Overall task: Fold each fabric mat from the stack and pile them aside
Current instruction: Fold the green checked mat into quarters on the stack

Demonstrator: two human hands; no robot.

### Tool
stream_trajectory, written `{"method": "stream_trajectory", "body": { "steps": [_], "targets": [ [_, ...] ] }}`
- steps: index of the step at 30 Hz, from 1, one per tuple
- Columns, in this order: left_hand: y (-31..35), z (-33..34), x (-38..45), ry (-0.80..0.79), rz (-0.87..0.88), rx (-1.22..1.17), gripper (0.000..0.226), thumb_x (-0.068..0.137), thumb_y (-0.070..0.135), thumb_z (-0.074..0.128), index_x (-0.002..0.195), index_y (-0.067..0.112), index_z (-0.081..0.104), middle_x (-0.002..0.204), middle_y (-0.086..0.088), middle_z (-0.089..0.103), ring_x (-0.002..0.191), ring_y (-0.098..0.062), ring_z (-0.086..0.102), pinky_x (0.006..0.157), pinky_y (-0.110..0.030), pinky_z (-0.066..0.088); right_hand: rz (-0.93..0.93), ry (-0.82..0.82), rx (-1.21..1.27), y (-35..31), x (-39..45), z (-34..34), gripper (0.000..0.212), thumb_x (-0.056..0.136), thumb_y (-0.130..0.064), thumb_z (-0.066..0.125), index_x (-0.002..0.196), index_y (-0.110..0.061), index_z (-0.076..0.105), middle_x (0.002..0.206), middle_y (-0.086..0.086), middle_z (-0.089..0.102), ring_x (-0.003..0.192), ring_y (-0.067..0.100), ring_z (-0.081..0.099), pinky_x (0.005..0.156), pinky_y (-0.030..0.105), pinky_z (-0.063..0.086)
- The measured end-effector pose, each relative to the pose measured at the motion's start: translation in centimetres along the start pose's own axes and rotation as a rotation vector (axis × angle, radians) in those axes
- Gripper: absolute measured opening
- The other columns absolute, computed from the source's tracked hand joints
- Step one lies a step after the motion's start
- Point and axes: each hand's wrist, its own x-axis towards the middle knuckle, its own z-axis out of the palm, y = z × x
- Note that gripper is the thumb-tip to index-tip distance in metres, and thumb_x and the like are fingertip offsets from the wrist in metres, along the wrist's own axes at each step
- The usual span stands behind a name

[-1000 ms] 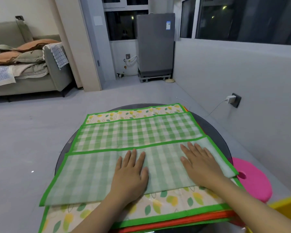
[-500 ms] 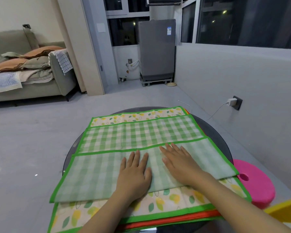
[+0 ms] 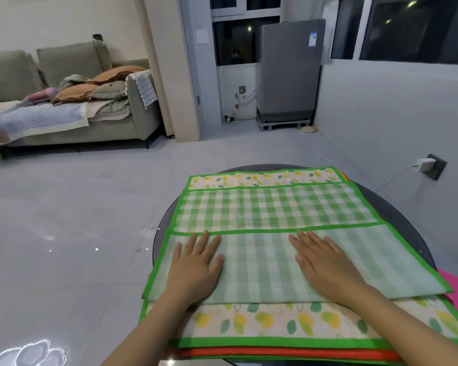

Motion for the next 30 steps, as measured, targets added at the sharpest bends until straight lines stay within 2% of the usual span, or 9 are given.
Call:
{"method": "stream_trajectory", "body": {
  "steps": [7,14,18,22,26,30],
  "targets": [
    [-1.0,-0.4,-0.4,-0.015,0.024,-0.003,0.053,0.099,0.051,0.014,0.149,0.039,0.002,0.159,0.010,-0.006,0.146,-0.013,-0.010,0.119,-0.039,-0.007,0.016,-0.004,-0.007,-0.3,0.1,-0.1,0.050,0.101,-0.038,0.010,0.149,-0.032,0.000,0.157,-0.011,-0.004,0.144,0.005,-0.007,0.115,0.029,-0.009],
    [1.0,-2.2,1.7,-0.006,0.052,-0.102,0.051,0.100,0.046,0.022,0.149,0.032,0.021,0.159,0.005,0.009,0.147,-0.012,0.003,0.118,-0.042,-0.002,0.027,0.118,0.111,-0.1,1.8,-3.1,0.046,0.100,-0.035,0.029,0.146,-0.027,0.027,0.152,-0.007,0.030,0.139,0.012,0.025,0.112,0.030,0.014],
    [3.7,-3.6,5.6,0.037,0.091,-0.186,0.049,0.099,0.047,0.028,0.145,0.031,0.033,0.157,0.004,0.022,0.144,-0.008,0.016,0.116,-0.038,0.003,0.046,0.176,0.161,0.5,4.9,-4.8,0.046,0.100,-0.032,0.033,0.145,-0.024,0.031,0.147,-0.005,0.039,0.135,0.016,0.032,0.111,0.033,0.019],
    [6.2,-4.2,11.2,0.089,0.123,-0.196,0.046,0.099,0.045,0.031,0.140,0.028,0.043,0.152,0.003,0.033,0.140,-0.011,0.027,0.113,-0.038,0.012,0.071,0.194,0.121,1.9,9.8,-5.6,0.045,0.100,-0.030,0.034,0.144,-0.024,0.032,0.148,-0.003,0.038,0.135,0.018,0.033,0.110,0.034,0.020],
    [7.2,-3.4,16.7,0.140,0.124,-0.205,0.041,0.100,0.039,0.033,0.135,0.026,0.048,0.147,0.003,0.041,0.136,-0.012,0.034,0.111,-0.038,0.012,0.091,0.206,0.091,3.4,14.9,-5.4,0.043,0.100,-0.029,0.033,0.143,-0.025,0.034,0.148,-0.004,0.037,0.135,0.018,0.032,0.109,0.036,0.020],
    [7.1,-1.9,21.6,0.150,0.100,-0.183,0.040,0.100,0.038,0.034,0.134,0.024,0.050,0.140,0.002,0.048,0.131,-0.016,0.039,0.111,-0.040,0.014,0.114,0.226,0.089,4.8,19.5,-4.6,0.039,0.100,-0.029,0.032,0.138,-0.025,0.041,0.141,-0.004,0.045,0.130,0.020,0.035,0.106,0.035,0.020]
  ]
}}
